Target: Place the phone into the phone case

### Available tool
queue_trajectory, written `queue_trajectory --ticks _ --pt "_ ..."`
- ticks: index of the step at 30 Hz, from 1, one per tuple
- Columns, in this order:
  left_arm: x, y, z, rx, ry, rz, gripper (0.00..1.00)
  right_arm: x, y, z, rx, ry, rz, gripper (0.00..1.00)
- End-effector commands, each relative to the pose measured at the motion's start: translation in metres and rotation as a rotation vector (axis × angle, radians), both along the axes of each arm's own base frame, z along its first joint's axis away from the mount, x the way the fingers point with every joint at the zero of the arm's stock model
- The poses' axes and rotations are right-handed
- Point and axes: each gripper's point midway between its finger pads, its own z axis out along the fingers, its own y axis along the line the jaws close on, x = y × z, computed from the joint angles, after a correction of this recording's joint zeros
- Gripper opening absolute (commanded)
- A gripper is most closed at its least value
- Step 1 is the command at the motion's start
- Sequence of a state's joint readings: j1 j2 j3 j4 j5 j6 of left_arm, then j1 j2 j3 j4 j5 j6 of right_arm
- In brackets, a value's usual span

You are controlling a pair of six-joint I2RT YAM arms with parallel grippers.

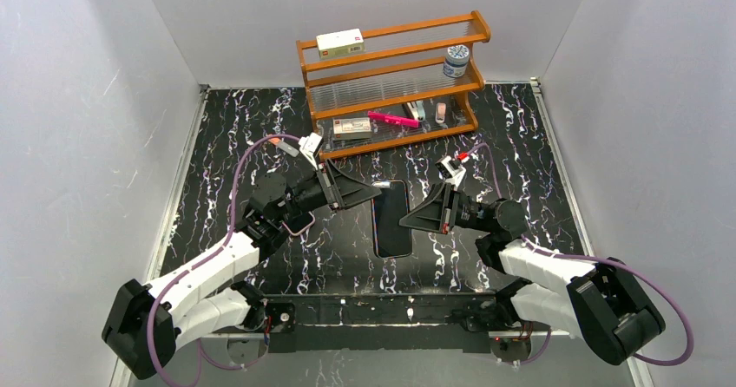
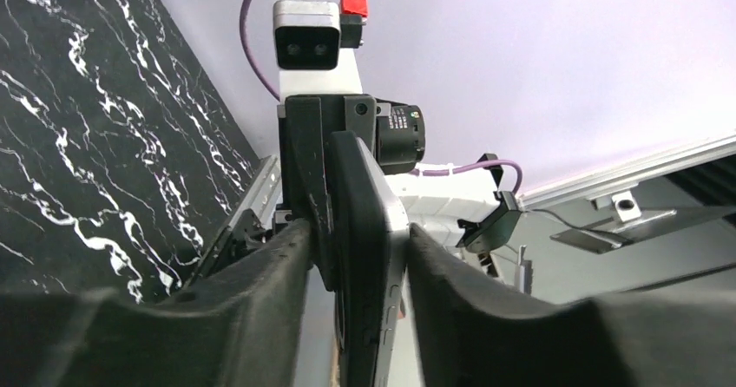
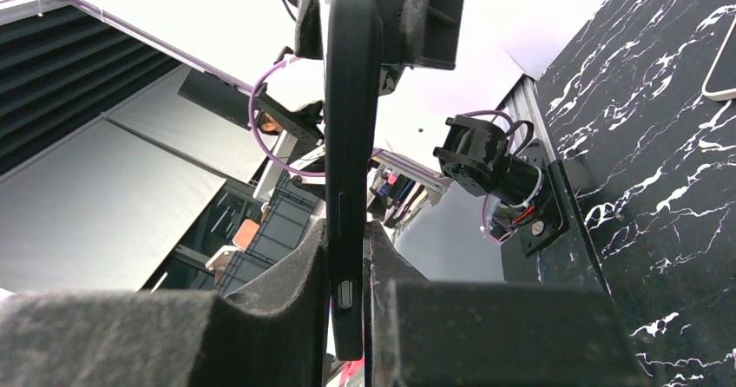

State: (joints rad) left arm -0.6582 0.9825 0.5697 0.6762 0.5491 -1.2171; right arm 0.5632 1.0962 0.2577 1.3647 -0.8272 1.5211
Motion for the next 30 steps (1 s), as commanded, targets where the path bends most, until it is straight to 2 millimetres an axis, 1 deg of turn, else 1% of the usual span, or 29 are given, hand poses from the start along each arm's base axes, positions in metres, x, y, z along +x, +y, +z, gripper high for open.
queue_trajectory --ticks 1,6,8,9,11,13,17,18,19,20,21,22,23,24,27,30 --pt "-0.007 0.003 0.029 -0.121 -0.036 -0.032 0.32 -0.012 -0.008 0.020 0.077 -0.090 0.001 0.03" --pt "-0.006 0.005 0.024 -0.125 -0.016 -0.014 0.15 -0.013 -0.008 0.016 0.074 -0.069 0.003 0.02" --pt "-0.004 0.006 0.021 -0.125 0.001 -0.004 0.07 -0.013 -0.008 0.014 0.069 -0.064 0.007 0.05" --pt "-0.004 0.005 0.018 -0.122 0.007 -0.003 0.05 -0.012 -0.007 0.013 0.065 -0.059 0.006 0.07" --pt "-0.001 0.004 0.008 -0.097 0.035 0.004 0.03 -0.008 -0.005 0.010 0.058 -0.044 0.000 0.13" --pt "0.001 0.003 -0.002 -0.074 0.057 0.010 0.03 -0.005 -0.003 0.010 0.056 -0.033 -0.003 0.16" --pt "0.004 0.001 -0.021 -0.021 0.100 0.023 0.04 -0.001 0.006 0.008 0.039 -0.003 0.019 0.19" --pt "0.004 0.000 -0.024 -0.016 0.106 0.026 0.05 -0.003 0.008 0.007 0.040 -0.001 0.030 0.19" --pt "0.003 0.001 -0.024 -0.015 0.110 0.028 0.09 -0.003 0.010 0.006 0.040 0.005 0.033 0.18" --pt "0.002 0.002 -0.024 -0.017 0.113 0.028 0.15 -0.002 0.011 0.006 0.043 0.011 0.030 0.14" --pt "0.001 0.002 -0.024 -0.018 0.113 0.028 0.26 -0.002 0.011 0.005 0.052 0.017 0.023 0.09" --pt "0.001 0.004 -0.022 -0.022 0.111 0.032 0.31 0.000 0.009 0.006 0.072 0.023 0.006 0.06" --pt "0.000 0.005 -0.021 -0.028 0.112 0.036 0.43 -0.001 0.006 0.009 0.102 0.024 -0.010 0.05" --pt "-0.001 0.006 -0.020 -0.033 0.114 0.040 0.48 0.000 0.003 0.012 0.131 0.025 -0.026 0.04" --pt "-0.002 0.012 -0.012 -0.060 0.100 0.063 0.56 -0.001 0.002 0.018 0.168 0.035 0.000 0.04" --pt "-0.004 0.017 0.000 -0.092 0.067 0.079 0.61 0.000 0.003 0.020 0.182 0.062 0.027 0.03"
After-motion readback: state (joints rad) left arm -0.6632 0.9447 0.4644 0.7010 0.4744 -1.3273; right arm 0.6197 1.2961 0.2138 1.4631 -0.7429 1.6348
